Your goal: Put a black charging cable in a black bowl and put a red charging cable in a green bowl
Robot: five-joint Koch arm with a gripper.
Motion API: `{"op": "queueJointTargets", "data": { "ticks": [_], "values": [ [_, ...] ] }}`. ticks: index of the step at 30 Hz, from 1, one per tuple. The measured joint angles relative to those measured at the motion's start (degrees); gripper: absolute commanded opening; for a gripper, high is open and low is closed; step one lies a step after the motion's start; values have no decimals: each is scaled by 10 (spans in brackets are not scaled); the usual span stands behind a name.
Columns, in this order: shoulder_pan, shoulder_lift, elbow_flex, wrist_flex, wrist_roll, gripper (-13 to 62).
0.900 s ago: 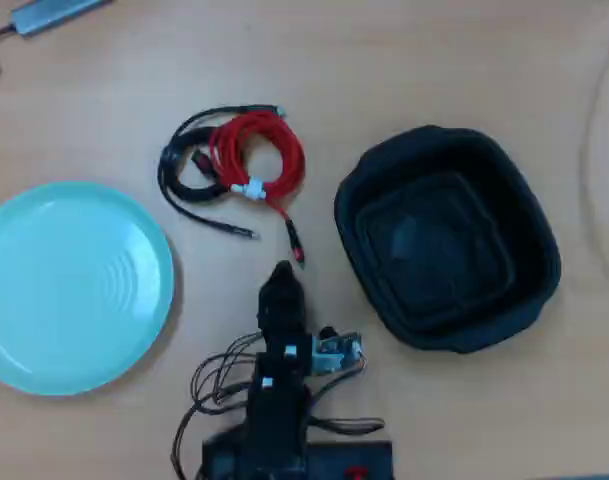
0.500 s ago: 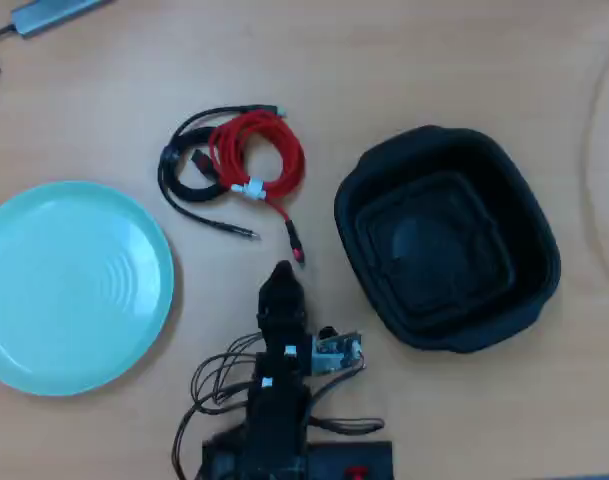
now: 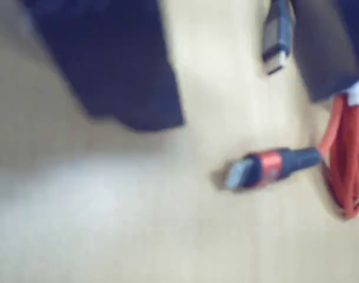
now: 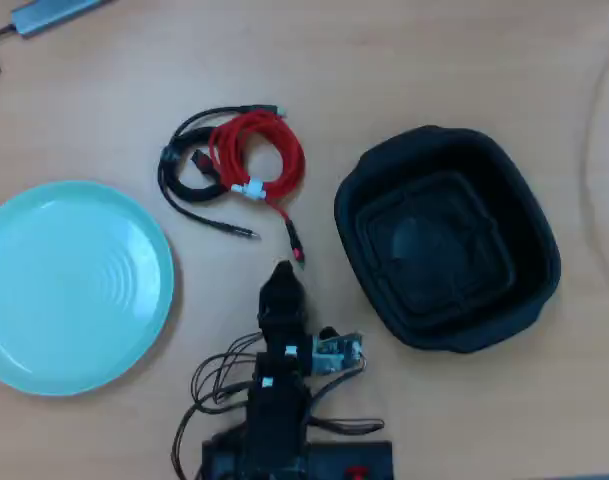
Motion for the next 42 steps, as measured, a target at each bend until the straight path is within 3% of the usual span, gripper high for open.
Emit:
{"op": "queueJointTargets", "data": {
  "ticks": [11,20,27,42],
  "values": [
    [-91,0,-61,24,-4,196],
    [-195,-13,-348,391,-4,194],
    [-254,-195,-605,563,8,193],
    [-291,-570,-1069,812,225,195]
  ]
}}
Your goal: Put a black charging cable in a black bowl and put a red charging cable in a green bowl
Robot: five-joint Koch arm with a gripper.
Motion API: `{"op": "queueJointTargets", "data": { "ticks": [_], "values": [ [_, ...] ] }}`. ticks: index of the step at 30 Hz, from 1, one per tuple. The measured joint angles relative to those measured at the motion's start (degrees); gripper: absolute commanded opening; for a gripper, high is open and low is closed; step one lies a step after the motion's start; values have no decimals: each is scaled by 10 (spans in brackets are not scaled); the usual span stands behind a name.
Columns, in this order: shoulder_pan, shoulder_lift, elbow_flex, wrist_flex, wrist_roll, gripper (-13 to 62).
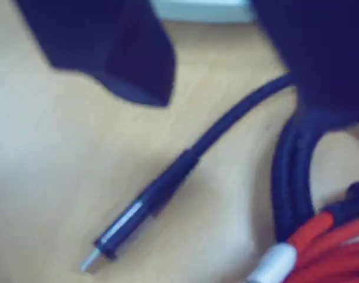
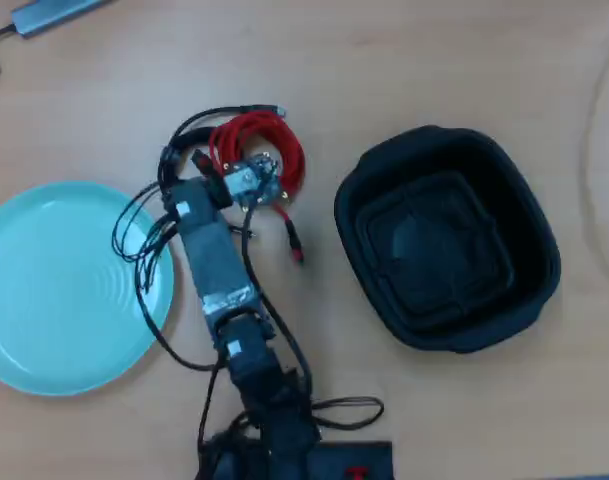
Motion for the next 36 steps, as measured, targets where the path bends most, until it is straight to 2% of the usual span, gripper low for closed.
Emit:
{"op": "queueJointTargets", "data": {
  "ticks": [10,20,23,30,31,36],
  "values": [
    [-39,-107,-179,93,94,196],
    [-74,-156,-189,102,196,214],
    [-75,-175,-222,103,196,280],
    [-77,-186,-229,104,196,569],
    [-77,-188,-229,104,196,587],
    [-77,-194,-229,104,196,577]
  ]
}}
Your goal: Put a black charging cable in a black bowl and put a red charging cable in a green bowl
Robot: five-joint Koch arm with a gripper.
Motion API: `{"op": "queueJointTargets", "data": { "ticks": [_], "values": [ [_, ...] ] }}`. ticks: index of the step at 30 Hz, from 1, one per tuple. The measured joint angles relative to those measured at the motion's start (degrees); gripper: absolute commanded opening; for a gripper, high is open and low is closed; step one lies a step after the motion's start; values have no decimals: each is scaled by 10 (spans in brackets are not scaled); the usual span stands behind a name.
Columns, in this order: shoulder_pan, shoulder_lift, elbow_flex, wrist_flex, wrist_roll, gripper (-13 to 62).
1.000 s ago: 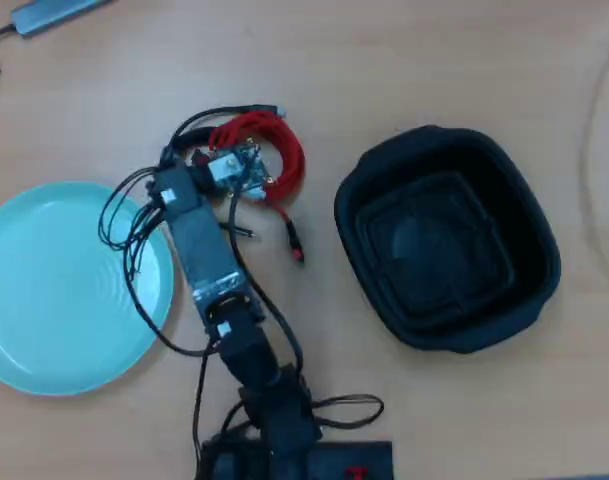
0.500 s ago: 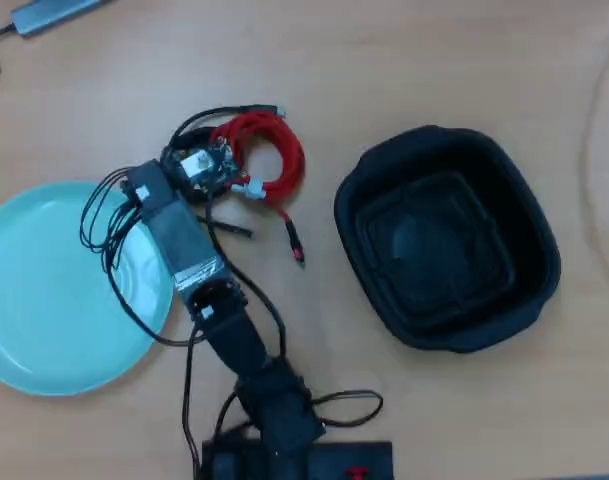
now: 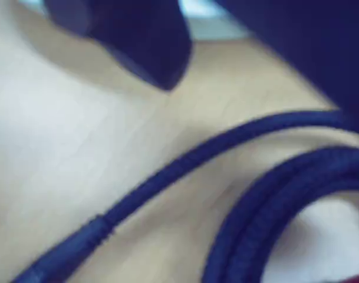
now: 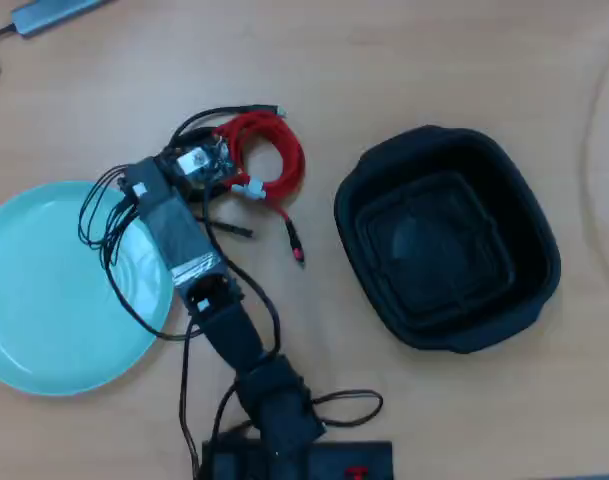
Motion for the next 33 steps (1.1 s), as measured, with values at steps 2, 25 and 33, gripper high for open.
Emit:
{"op": "queueJointTargets", "data": {
  "ticks": [2,25,33],
  "values": [
    [0,-8,0,0,0,577],
    [8,-70,-17,0,114,541],
    [15,-74,-23,-9,173,539]
  ]
}}
